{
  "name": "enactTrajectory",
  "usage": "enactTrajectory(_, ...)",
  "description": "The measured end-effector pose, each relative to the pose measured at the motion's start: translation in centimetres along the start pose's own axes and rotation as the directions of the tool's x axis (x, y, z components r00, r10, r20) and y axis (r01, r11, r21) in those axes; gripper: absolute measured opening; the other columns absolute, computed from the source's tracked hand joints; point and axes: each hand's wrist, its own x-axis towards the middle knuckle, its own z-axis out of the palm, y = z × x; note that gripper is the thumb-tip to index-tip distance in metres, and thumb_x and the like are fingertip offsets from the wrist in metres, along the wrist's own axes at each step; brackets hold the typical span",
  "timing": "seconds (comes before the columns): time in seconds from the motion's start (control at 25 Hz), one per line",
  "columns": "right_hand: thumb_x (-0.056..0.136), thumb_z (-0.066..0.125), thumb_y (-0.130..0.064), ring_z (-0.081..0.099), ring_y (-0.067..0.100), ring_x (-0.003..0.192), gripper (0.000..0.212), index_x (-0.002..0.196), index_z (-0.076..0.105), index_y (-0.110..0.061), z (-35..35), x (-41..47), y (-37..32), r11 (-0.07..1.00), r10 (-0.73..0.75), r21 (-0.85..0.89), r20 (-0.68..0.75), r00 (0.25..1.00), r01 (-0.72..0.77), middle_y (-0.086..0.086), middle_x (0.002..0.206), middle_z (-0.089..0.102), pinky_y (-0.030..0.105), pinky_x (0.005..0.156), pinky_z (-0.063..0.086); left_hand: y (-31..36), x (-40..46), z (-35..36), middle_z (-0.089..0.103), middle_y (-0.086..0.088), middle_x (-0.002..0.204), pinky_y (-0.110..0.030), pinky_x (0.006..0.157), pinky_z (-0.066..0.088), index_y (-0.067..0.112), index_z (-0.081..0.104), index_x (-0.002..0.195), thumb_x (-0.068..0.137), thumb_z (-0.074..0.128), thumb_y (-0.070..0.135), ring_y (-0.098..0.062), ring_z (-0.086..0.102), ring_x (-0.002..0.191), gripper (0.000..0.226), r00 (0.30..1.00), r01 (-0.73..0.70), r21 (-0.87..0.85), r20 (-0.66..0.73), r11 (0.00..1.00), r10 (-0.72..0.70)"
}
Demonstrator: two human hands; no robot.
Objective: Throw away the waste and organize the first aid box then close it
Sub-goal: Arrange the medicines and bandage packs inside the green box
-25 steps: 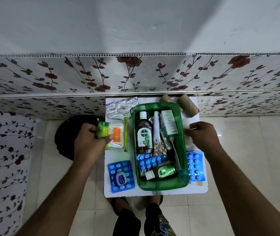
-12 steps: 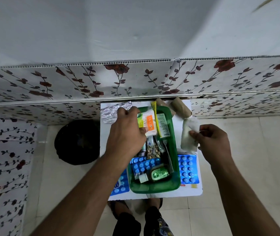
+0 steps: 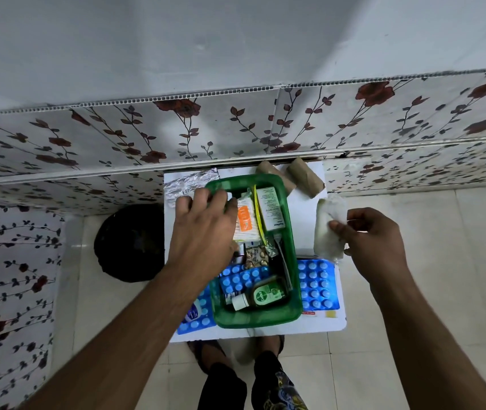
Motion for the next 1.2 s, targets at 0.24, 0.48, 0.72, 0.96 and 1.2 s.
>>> enactTrajectory(0.24, 0.082, 0.075, -0.015, 0.067, 0.018, 0.067, 0.012, 0.092, 0.068, -0.018, -0.7, -2.3, -1.8, 0.997, -0.033, 0.074, 0.071, 0.997, 0.028, 0.008, 0.086, 0.072, 0.036, 0.062, 0.055, 0.0, 0.8, 0.1, 0.066, -0.003, 0.111, -0.041, 0.08, 0.026, 0.012, 0.064, 0.12, 0.06, 0.083, 0.038, -0.029, 0.047, 0.106, 0.069, 0.999, 0.041, 0.0, -0.008, 0.999, -0.041)
enactTrajectory(0.48, 0.081, 0.074, -0.027, 0.067, 0.013, 0.07, 0.009, 0.084, 0.067, -0.024, 2.2, -8.9, -5.2, 0.933, -0.126, -0.298, 0.254, 0.959, 0.201, -0.007, 0.078, 0.072, 0.024, 0.057, 0.048, -1.9, -1.1, -0.7, 0.061, -0.001, 0.126, -0.044, 0.088, 0.03, 0.019, 0.059, 0.127, 0.078, 0.063, 0.049, -0.029, 0.044, 0.117, 0.058, 0.98, 0.142, -0.225, -0.106, 0.964, -0.169)
enactTrajectory(0.72, 0.083, 0.057, -0.012, 0.068, 0.03, 0.083, 0.008, 0.081, 0.053, -0.019, 6.1, -10.0, -4.7, 0.466, -0.172, -0.773, 0.399, 0.901, 0.431, 0.008, 0.091, 0.072, 0.027, 0.06, 0.037, -4.0, -5.5, 1.2, 0.064, -0.004, 0.112, -0.041, 0.084, 0.032, 0.021, 0.066, 0.113, 0.081, 0.058, 0.027, -0.03, 0.046, 0.108, 0.034, 0.872, 0.341, -0.485, -0.157, 0.805, -0.464)
enactTrajectory(0.96, 0.086, 0.053, -0.008, 0.063, 0.03, 0.068, 0.018, 0.1, 0.052, -0.018, 7.5, -10.4, -3.7, 0.33, -0.303, -0.791, 0.428, 0.851, 0.515, 0.005, 0.077, 0.059, 0.029, 0.054, 0.036, -5.0, -8.4, 4.5, 0.063, -0.004, 0.108, -0.042, 0.083, 0.035, 0.018, 0.068, 0.108, 0.08, 0.057, 0.022, -0.029, 0.049, 0.103, 0.03, 0.899, 0.333, -0.554, -0.058, 0.763, -0.434)
enactTrajectory(1.2, 0.084, 0.053, -0.003, 0.071, 0.03, 0.079, 0.031, 0.114, 0.052, -0.011, 8.9, -9.7, -1.5, 0.303, -0.196, -0.813, 0.457, 0.867, 0.497, 0.007, 0.086, 0.07, 0.03, 0.056, 0.045, -5.2, -9.2, 5.3, 0.063, -0.003, 0.105, -0.043, 0.083, 0.041, 0.018, 0.068, 0.107, 0.079, 0.058, 0.019, -0.028, 0.055, 0.097, 0.03, 0.924, 0.303, -0.608, -0.003, 0.734, -0.383)
